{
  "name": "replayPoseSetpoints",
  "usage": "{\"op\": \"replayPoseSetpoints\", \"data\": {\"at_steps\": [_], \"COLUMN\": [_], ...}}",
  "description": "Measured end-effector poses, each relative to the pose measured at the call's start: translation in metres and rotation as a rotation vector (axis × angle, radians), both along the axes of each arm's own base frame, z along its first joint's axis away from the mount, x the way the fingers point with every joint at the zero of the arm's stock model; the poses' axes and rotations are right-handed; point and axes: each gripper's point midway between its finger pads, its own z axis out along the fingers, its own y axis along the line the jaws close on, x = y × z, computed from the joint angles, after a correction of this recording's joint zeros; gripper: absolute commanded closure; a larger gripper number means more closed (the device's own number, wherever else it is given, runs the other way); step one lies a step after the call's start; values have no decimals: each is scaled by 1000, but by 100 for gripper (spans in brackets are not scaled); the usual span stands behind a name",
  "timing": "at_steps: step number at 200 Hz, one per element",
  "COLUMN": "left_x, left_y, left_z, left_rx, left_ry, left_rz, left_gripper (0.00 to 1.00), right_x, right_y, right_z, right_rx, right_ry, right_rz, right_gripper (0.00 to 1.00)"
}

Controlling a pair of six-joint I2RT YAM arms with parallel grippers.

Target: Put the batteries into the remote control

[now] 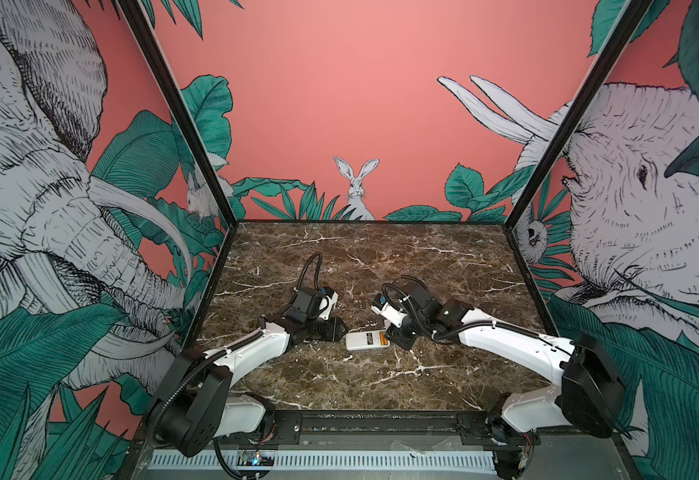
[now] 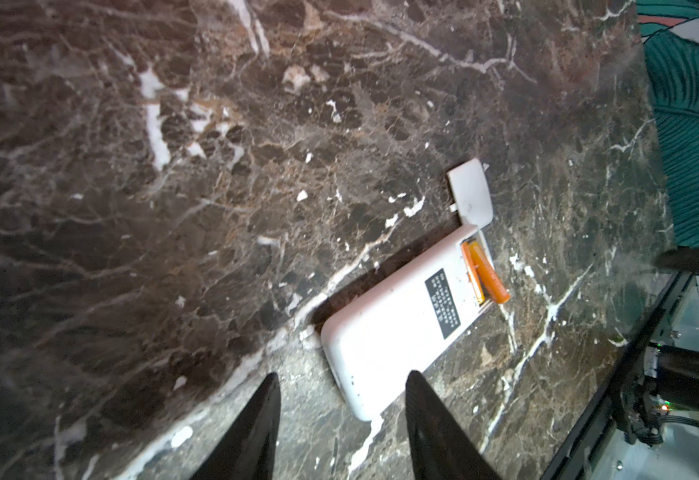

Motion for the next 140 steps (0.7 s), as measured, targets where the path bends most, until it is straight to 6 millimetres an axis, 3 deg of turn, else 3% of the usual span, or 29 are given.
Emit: {"op": "replayPoseSetpoints", "data": {"at_steps": [44,77,101,140], "left_x": [3,-10,-16,-19], "left_y": [-17,-30,-28,-17], "left_z": [-2,3,-2,-18], "left_rx": [-7,46,93,164], "left_ry": [43,37,43,82], "left_rz": [-23,-86,-101,-80], "left_gripper": [51,37,27,31], "right_x": [-3,-1,-1,-1], "right_y": [8,11,11,5], "right_z": [-5,-6,-13,-28], "right_rx": [0,-22,-46,-103], "right_ry": [-119,-190,-203,-211], "right_rz": [212,319,362,397], "right_gripper": [65,68,67,63]}}
